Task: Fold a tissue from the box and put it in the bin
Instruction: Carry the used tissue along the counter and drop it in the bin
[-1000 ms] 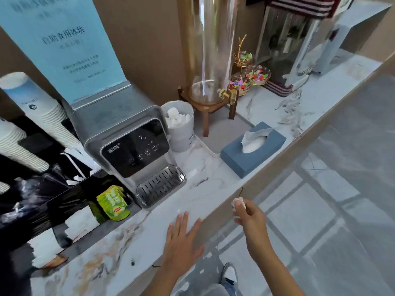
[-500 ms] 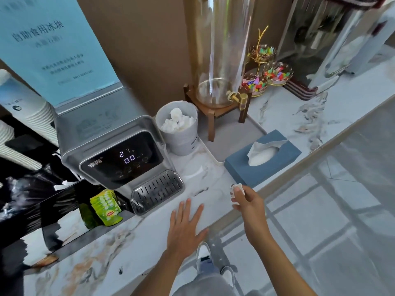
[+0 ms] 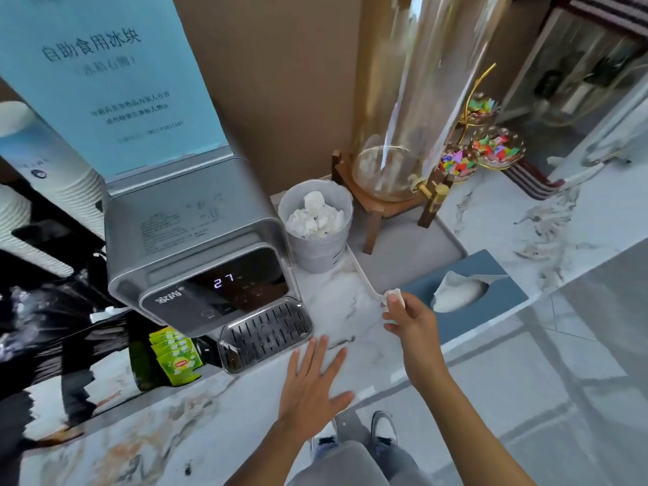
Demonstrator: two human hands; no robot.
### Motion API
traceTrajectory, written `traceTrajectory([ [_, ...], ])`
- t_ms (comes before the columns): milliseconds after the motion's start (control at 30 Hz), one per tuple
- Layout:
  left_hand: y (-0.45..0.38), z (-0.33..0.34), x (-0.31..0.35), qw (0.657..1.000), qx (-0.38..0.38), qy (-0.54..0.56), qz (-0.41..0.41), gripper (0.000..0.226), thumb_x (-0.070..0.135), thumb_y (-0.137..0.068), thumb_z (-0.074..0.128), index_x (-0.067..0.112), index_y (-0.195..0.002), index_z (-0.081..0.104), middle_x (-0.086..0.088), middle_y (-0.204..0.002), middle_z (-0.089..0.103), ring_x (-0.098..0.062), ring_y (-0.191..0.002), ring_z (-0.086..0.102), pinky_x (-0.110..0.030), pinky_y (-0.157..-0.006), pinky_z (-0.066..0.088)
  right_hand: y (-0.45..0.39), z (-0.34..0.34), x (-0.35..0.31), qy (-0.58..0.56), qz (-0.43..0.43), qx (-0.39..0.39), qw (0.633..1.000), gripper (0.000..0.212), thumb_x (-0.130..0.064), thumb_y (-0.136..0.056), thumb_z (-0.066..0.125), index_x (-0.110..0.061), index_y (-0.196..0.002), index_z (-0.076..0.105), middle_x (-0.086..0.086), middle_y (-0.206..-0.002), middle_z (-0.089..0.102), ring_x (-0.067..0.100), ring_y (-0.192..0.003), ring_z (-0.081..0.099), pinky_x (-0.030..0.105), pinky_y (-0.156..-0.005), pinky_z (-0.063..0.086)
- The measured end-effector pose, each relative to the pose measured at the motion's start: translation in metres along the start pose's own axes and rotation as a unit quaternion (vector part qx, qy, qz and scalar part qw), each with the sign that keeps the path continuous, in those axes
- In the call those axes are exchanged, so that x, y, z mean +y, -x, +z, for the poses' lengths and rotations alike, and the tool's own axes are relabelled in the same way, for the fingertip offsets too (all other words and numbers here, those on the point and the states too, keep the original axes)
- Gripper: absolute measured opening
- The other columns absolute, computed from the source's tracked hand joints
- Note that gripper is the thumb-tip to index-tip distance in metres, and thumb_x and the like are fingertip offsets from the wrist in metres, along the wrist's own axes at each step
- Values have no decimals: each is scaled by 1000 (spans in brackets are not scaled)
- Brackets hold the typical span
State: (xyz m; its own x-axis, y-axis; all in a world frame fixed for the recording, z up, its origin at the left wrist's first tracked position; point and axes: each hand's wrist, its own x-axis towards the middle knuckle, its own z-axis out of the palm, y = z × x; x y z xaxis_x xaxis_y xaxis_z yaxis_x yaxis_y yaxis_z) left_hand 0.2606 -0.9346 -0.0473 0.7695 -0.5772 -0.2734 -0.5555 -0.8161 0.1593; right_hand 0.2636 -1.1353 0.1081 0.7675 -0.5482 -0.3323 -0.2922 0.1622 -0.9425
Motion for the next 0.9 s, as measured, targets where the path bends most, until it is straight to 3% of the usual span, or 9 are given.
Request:
traceTrajectory([
  [100, 0, -3, 4, 1000, 5, 2, -15, 81, 77, -86, 38, 34, -154, 29, -10, -165, 21, -25, -151, 12, -51, -114, 12, -17, 3, -10, 3, -9, -31, 999, 25, -34, -96, 55, -14, -102, 69, 2, -93, 67, 18, -89, 63, 29, -79, 55],
  [400, 3, -14, 18, 998, -5, 18, -54, 79, 78, -84, 39, 35, -151, 35, -8, -163, 30, -22, -151, 16, -52, -113, 15, -68, 23, -48, 31, -46, -118, 991, 18, -28, -97, 55, -15, -94, 67, 4, -87, 62, 15, -82, 57, 27, -73, 50],
  [533, 2, -14, 20, 998, -7, 21, -59, 79, 79, -84, 38, 36, -150, 35, -8, -162, 32, -24, -150, 17, -52, -112, 16, -84, 40, -69, 26, -75, -136, 988, 14, -24, -96, 57, -18, -87, 65, 6, -84, 59, 13, -77, 53, 29, -71, 47],
  [733, 3, -14, 21, 997, -12, 28, -65, 81, 79, -81, 43, 37, -150, 37, -8, -161, 32, -26, -149, 26, -51, -110, 18, -112, 69, -93, 61, -117, -155, 979, 21, -25, -94, 60, -6, -99, 65, 2, -84, 64, 11, -77, 57, 28, -70, 47],
  [900, 2, -12, 20, 997, -5, 40, -72, 84, 78, -78, 46, 36, -150, 36, -9, -161, 32, -22, -149, 19, -51, -110, 18, -136, 94, -104, 100, -109, -139, 979, 16, -26, -91, 61, -10, -93, 64, 6, -87, 64, 20, -83, 62, 35, -72, 49],
])
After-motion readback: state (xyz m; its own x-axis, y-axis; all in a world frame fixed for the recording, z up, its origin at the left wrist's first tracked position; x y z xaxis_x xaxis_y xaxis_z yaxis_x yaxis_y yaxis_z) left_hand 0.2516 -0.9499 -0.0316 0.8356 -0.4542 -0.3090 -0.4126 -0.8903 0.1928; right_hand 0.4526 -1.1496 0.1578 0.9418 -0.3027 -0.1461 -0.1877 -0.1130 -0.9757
